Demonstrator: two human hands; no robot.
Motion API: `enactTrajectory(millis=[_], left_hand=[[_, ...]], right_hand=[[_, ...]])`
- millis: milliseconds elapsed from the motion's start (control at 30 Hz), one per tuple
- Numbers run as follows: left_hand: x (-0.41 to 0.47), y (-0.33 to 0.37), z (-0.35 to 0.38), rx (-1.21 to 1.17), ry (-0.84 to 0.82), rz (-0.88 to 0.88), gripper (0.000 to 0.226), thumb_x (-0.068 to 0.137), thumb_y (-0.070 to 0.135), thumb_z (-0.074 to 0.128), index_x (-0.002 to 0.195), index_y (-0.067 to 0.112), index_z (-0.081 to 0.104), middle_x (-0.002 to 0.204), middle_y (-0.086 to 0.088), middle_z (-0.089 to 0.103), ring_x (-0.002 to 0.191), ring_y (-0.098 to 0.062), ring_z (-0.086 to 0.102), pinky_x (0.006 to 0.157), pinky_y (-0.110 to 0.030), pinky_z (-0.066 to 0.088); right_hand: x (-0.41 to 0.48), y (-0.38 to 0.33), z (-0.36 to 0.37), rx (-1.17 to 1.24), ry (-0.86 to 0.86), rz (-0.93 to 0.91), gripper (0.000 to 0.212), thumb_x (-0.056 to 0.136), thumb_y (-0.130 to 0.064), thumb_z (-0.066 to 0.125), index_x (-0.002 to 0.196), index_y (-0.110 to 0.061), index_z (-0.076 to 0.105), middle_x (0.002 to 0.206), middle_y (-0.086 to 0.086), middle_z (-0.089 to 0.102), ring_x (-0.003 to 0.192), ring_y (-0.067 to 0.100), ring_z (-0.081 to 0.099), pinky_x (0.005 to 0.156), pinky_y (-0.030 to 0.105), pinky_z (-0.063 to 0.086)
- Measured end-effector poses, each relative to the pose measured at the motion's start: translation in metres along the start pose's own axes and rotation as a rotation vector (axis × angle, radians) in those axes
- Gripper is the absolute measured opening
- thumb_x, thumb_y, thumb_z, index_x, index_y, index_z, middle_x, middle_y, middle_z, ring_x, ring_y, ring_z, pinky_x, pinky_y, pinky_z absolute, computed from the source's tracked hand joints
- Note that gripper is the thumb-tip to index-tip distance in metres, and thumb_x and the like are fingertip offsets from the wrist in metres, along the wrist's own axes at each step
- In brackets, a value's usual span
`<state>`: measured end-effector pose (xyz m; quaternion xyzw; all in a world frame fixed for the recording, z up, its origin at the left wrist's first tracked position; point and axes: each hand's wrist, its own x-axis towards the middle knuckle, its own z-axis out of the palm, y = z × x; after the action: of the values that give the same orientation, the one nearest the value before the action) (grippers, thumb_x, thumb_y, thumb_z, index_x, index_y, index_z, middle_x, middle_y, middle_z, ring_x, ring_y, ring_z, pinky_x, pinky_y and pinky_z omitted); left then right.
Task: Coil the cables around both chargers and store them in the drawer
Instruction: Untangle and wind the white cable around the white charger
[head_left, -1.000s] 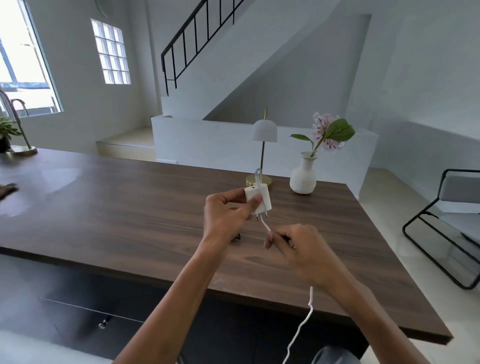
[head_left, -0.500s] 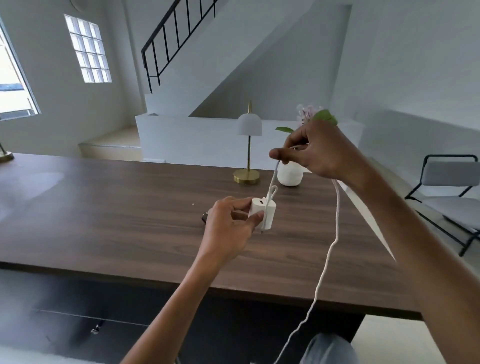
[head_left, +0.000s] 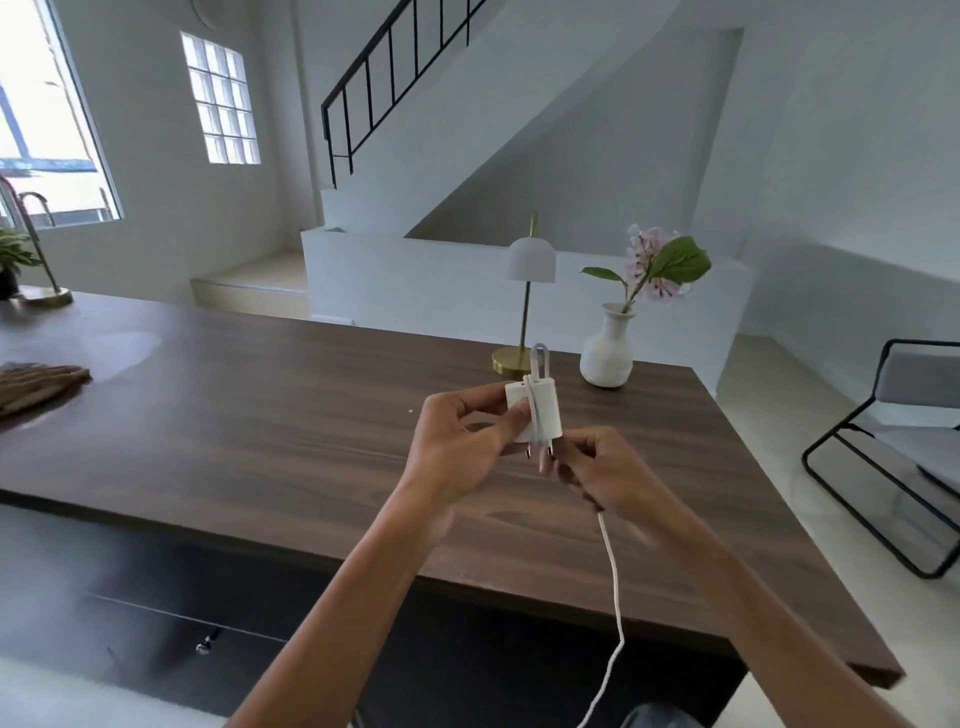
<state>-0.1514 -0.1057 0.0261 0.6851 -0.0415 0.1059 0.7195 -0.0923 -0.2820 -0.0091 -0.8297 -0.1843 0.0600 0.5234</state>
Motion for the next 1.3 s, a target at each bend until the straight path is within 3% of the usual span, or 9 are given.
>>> enactTrajectory(millis=[233, 367, 500, 667, 833, 900, 1000, 1133, 1300], left_hand=[[0.008, -0.01, -0.004, -0.053, 0.203, -0.061, 0.024, 0.086, 0.022, 0.079, 0.109, 0.016, 0.079, 0.096, 0.002, 0.079, 0.087, -0.011, 0.076, 0.072, -0.026, 0.064], [0.008, -0.017, 0.0, 0.061, 0.243, -0.023, 0.025, 0.083, 0.023, 0.083, 0.107, 0.016, 0.079, 0.093, 0.0, 0.078, 0.085, -0.015, 0.077, 0.075, -0.032, 0.065], [0.003, -0.023, 0.001, 0.204, 0.203, 0.022, 0.027, 0.082, 0.024, 0.084, 0.107, 0.018, 0.079, 0.091, 0.004, 0.079, 0.081, -0.011, 0.076, 0.075, -0.035, 0.065], [-0.006, -0.025, 0.006, 0.401, 0.119, 0.097, 0.024, 0.08, 0.027, 0.085, 0.104, 0.026, 0.081, 0.089, 0.01, 0.078, 0.079, -0.008, 0.075, 0.075, -0.036, 0.065], [-0.014, -0.022, 0.008, 0.483, 0.015, 0.121, 0.024, 0.081, 0.028, 0.084, 0.105, 0.029, 0.08, 0.092, 0.012, 0.076, 0.081, -0.008, 0.074, 0.08, -0.036, 0.063], [-0.016, -0.019, 0.009, 0.482, -0.057, 0.101, 0.029, 0.081, 0.027, 0.084, 0.109, 0.025, 0.079, 0.094, 0.01, 0.076, 0.08, -0.01, 0.075, 0.078, -0.037, 0.064], [-0.018, -0.014, 0.009, 0.429, -0.166, 0.078, 0.031, 0.081, 0.023, 0.084, 0.111, 0.018, 0.079, 0.093, 0.008, 0.077, 0.081, -0.013, 0.077, 0.079, -0.041, 0.064], [-0.018, -0.011, 0.005, 0.336, -0.266, 0.075, 0.031, 0.083, 0.017, 0.081, 0.114, 0.01, 0.078, 0.085, 0.013, 0.077, 0.08, -0.012, 0.077, 0.082, -0.039, 0.064], [-0.017, -0.009, -0.004, 0.117, -0.303, 0.045, 0.038, 0.081, 0.023, 0.076, 0.116, 0.008, 0.075, 0.097, -0.005, 0.08, 0.089, -0.021, 0.078, 0.081, -0.031, 0.063]], right_hand=[[-0.05, 0.004, 0.038, -0.177, 0.134, -0.19, 0.024, 0.102, -0.032, 0.051, 0.089, -0.028, 0.071, 0.05, -0.008, 0.048, 0.045, 0.006, 0.039, 0.047, 0.021, 0.034], [-0.066, -0.025, 0.023, -0.364, 0.166, -0.201, 0.021, 0.1, -0.038, 0.053, 0.09, -0.032, 0.07, 0.06, 0.003, 0.06, 0.053, 0.018, 0.056, 0.059, 0.035, 0.051], [-0.066, -0.058, -0.005, -0.558, 0.189, -0.178, 0.017, 0.092, -0.046, 0.063, 0.083, -0.032, 0.069, 0.06, -0.01, 0.061, 0.049, 0.003, 0.054, 0.051, 0.021, 0.044], [-0.046, -0.086, -0.037, -0.646, 0.266, -0.24, 0.028, 0.077, -0.054, 0.074, 0.075, -0.027, 0.07, 0.066, -0.018, 0.06, 0.063, -0.006, 0.055, 0.057, 0.019, 0.038], [-0.016, -0.098, -0.056, -0.703, 0.305, -0.358, 0.037, 0.067, -0.06, 0.079, 0.07, -0.024, 0.071, 0.058, -0.015, 0.053, 0.055, -0.002, 0.046, 0.056, 0.024, 0.034], [-0.003, -0.099, -0.059, -0.672, 0.286, -0.402, 0.039, 0.067, -0.06, 0.079, 0.069, -0.022, 0.07, 0.051, -0.013, 0.049, 0.047, 0.0, 0.045, 0.055, 0.026, 0.036], [0.013, -0.096, -0.058, -0.503, 0.183, -0.419, 0.032, 0.076, -0.045, 0.081, 0.078, -0.018, 0.065, 0.038, -0.013, 0.046, 0.036, 0.001, 0.041, 0.049, 0.015, 0.033], [0.027, -0.086, -0.052, -0.326, -0.023, -0.27, 0.025, 0.089, -0.027, 0.074, 0.092, -0.008, 0.058, 0.034, -0.017, 0.048, 0.03, -0.003, 0.042, 0.042, 0.003, 0.031], [0.036, -0.045, -0.038, -0.15, -0.045, -0.147, 0.015, 0.093, -0.035, 0.068, 0.085, -0.023, 0.066, 0.05, -0.02, 0.058, 0.043, 0.0, 0.043, 0.046, 0.023, 0.031]])
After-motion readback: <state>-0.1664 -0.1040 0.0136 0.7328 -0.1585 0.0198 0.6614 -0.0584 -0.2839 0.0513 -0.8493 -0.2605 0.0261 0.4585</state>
